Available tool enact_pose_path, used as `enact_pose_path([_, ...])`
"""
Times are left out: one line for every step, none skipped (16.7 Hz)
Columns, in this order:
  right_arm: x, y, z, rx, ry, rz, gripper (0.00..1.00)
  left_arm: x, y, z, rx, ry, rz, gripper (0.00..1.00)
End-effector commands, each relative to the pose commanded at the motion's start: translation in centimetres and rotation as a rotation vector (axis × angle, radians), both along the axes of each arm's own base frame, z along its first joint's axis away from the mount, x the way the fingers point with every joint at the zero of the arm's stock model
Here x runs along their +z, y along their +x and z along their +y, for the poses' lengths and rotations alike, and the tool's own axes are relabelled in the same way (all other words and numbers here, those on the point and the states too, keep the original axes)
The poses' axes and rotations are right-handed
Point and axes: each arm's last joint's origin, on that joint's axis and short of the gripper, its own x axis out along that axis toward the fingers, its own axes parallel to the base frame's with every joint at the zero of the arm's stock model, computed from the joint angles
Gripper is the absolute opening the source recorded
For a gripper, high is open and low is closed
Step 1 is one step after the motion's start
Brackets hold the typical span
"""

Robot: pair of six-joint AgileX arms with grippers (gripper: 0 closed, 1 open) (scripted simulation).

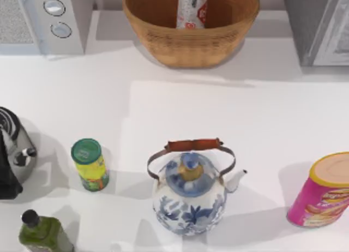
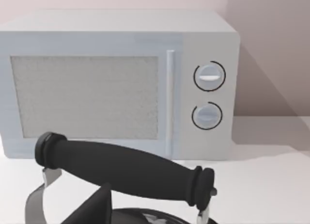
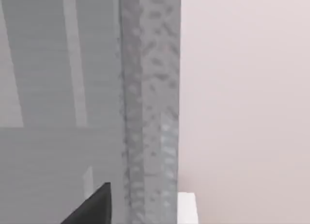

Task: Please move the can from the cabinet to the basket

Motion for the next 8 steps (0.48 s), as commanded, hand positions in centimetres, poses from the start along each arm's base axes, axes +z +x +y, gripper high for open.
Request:
enact_pose_path([2.1,0.2,-0.3,-0.001,0.005,0.003,1.0,0.0,0.0,0.0,0.0,0.0,0.0,1.0])
enact_pose_path([4.3,0.2,-0.5,-0.001,0.011,0.006,1.0,0.0,0.0,0.0,0.0,0.0,0.0,1.0])
enact_pose_path([6.5,0.2,-0.4,-0.002,0.015,0.008,1.0,0.0,0.0,0.0,0.0,0.0,0.0,1.0])
enact_pose_path([8.8,0.1,-0.2,-0.002,0.02,0.01,1.0,0.0,0.0,0.0,0.0,0.0,0.0,1.0])
enact_pose_path([10.9,-0.2,0.3,-0.002,0.024,0.012,1.0,0.0,0.0,0.0,0.0,0.0,0.0,1.0])
enact_pose_path([13.0,-0.5,1.0,-0.002,0.027,0.014,1.0,0.0,0.0,0.0,0.0,0.0,0.0,1.0])
enact_pose_path([15.0,-0.8,1.8,-0.002,0.028,0.014,1.0,0.0,0.0,0.0,0.0,0.0,0.0,1.0])
enact_pose_path([16.8,-1.2,2.7,-0.002,0.027,0.014,1.0,0.0,0.0,0.0,0.0,0.0,0.0,1.0])
